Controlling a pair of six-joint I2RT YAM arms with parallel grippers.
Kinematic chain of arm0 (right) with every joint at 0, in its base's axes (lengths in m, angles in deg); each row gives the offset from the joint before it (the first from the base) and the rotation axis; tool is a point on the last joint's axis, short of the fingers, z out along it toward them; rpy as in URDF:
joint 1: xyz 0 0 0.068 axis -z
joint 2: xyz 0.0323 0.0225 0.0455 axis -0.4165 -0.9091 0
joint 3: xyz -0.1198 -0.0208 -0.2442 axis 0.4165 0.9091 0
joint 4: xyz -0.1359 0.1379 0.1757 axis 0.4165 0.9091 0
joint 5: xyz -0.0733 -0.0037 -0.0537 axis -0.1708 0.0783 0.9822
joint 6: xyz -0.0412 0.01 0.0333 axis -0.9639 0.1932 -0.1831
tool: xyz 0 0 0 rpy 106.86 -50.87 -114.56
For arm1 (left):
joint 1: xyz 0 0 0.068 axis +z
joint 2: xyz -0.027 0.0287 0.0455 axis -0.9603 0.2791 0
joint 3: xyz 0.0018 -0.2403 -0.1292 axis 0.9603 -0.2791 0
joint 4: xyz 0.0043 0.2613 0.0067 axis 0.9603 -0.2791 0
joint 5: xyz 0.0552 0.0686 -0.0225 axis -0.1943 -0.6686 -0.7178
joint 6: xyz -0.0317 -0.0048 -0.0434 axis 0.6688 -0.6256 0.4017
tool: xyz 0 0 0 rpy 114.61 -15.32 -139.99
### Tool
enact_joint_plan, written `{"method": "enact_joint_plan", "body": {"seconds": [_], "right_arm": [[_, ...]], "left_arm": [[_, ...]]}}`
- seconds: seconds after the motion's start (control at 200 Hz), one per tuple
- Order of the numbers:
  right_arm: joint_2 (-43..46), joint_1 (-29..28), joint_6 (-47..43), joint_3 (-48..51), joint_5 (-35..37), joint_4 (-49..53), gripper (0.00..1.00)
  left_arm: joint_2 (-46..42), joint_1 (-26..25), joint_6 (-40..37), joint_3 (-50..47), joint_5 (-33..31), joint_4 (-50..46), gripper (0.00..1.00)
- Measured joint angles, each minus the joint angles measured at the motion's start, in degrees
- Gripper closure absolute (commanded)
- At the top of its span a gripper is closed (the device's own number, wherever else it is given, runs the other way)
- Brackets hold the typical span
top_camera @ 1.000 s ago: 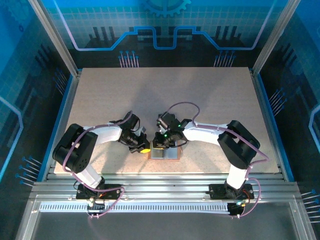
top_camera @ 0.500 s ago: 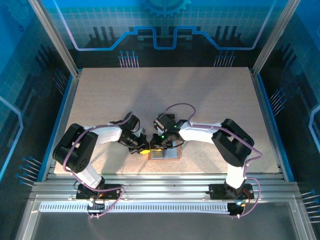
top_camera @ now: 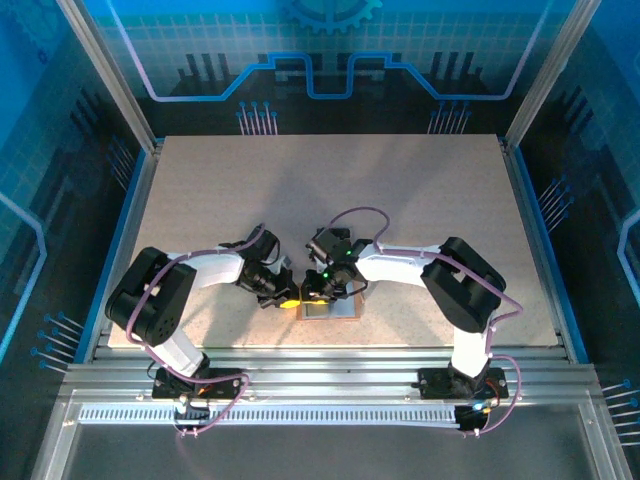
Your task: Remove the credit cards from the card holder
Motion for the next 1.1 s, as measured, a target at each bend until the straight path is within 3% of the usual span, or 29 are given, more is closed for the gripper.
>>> {"method": "enact_joint_plan", "body": {"seconds": [0.575,1.101], "right_arm": [[1.4,0.0,-2.0,-0.3,4.9,6.2,0.78],[1.8,0.0,-2.4,-0.3,5.6,7.2,0.78]], "left_arm": [[0.7,-0.1,0.0,0.9,0.1,-0.6,0.93],[2.0,-1.4,4.3,2.5,4.6,5.4,0.93]]}}
